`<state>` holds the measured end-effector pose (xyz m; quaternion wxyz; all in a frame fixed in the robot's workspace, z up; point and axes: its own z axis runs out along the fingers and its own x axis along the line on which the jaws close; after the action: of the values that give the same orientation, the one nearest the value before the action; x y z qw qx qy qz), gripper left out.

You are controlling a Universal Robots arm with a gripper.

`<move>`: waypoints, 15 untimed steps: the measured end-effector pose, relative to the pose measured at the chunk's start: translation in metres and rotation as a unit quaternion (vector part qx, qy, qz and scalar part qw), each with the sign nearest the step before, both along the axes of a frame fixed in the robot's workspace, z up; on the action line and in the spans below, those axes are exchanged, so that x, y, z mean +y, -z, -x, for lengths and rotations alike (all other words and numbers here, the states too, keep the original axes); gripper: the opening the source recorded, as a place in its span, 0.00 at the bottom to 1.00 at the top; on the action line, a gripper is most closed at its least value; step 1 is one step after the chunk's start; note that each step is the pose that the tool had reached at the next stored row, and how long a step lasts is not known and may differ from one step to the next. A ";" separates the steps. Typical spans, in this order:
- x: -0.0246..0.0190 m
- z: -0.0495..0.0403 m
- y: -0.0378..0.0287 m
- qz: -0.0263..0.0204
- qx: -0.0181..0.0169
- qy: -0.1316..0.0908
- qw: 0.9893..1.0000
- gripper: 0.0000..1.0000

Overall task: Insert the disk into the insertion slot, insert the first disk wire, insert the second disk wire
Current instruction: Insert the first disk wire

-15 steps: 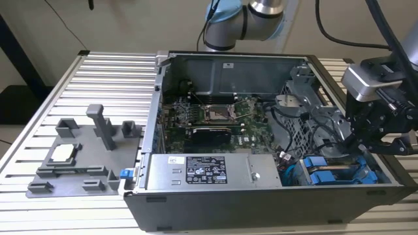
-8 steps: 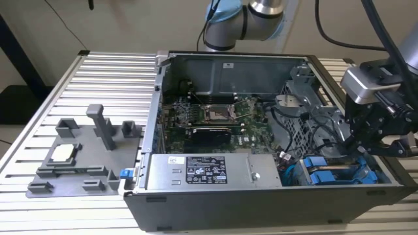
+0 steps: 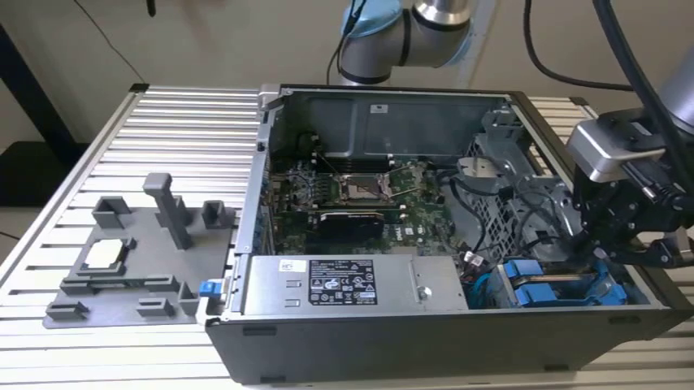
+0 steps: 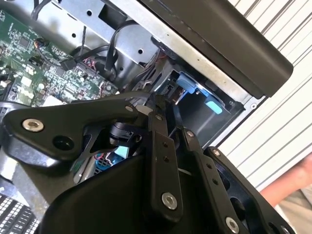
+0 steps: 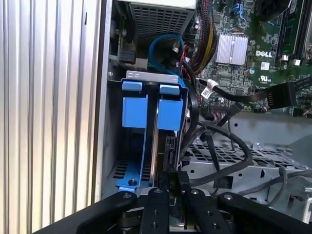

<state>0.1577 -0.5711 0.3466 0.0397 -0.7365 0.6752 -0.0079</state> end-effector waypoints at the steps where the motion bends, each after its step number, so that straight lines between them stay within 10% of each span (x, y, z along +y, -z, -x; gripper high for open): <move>1: -0.0003 -0.0005 0.0006 0.000 0.000 0.000 1.000 0.19; 15: -0.0005 -0.0020 0.0052 0.000 0.000 0.016 1.000 0.19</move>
<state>0.1597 -0.5716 0.3414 0.0397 -0.7255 0.6870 -0.0085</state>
